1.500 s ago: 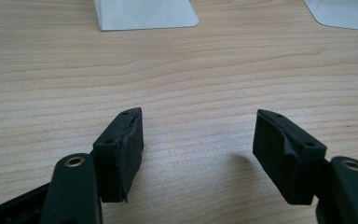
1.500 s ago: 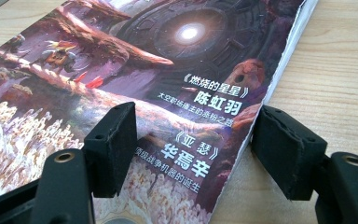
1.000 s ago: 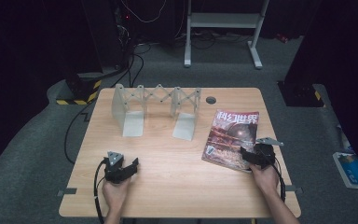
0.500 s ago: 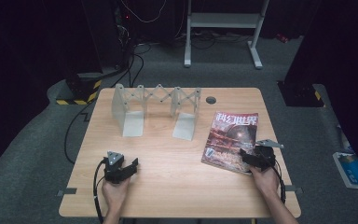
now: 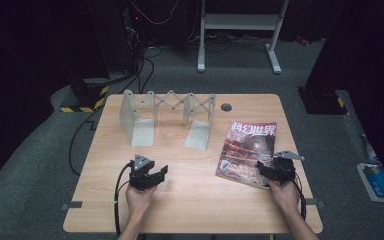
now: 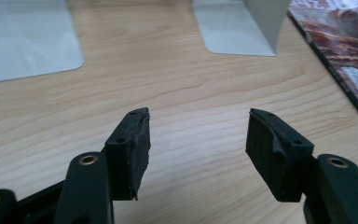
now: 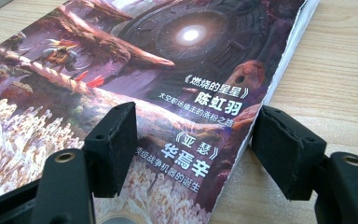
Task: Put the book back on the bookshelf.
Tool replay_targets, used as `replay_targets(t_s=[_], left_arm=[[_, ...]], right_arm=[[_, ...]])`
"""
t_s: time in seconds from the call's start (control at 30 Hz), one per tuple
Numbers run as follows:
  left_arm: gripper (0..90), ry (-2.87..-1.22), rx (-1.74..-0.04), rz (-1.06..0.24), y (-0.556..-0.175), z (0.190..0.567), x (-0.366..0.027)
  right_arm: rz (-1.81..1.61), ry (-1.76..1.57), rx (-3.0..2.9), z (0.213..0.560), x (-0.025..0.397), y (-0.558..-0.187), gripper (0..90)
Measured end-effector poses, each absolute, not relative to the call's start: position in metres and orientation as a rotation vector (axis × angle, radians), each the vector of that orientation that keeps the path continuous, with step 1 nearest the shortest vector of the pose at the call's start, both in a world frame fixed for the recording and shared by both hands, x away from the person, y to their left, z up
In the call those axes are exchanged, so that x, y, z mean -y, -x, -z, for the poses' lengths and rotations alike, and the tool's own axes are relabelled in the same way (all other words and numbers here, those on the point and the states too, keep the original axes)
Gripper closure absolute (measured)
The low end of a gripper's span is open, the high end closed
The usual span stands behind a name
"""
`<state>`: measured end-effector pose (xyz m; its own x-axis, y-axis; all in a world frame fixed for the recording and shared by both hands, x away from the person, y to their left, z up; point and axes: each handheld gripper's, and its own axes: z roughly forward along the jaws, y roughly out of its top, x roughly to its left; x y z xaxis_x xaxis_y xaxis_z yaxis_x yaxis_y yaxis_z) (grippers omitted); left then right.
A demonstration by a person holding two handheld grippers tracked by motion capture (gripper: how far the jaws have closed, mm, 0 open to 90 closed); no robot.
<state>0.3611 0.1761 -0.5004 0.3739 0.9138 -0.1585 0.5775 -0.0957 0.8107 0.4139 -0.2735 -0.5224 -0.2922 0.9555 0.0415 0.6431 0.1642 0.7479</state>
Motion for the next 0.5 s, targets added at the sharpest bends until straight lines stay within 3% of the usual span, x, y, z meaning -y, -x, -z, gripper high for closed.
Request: replay_targets(t_s=[0.5], left_arm=[[36.2,-1.858,-1.244,-0.373,-0.384,0.492,-0.123]], right_arm=[[-0.943,-1.503,-2.001,0.523,0.273,-0.413,31.6]])
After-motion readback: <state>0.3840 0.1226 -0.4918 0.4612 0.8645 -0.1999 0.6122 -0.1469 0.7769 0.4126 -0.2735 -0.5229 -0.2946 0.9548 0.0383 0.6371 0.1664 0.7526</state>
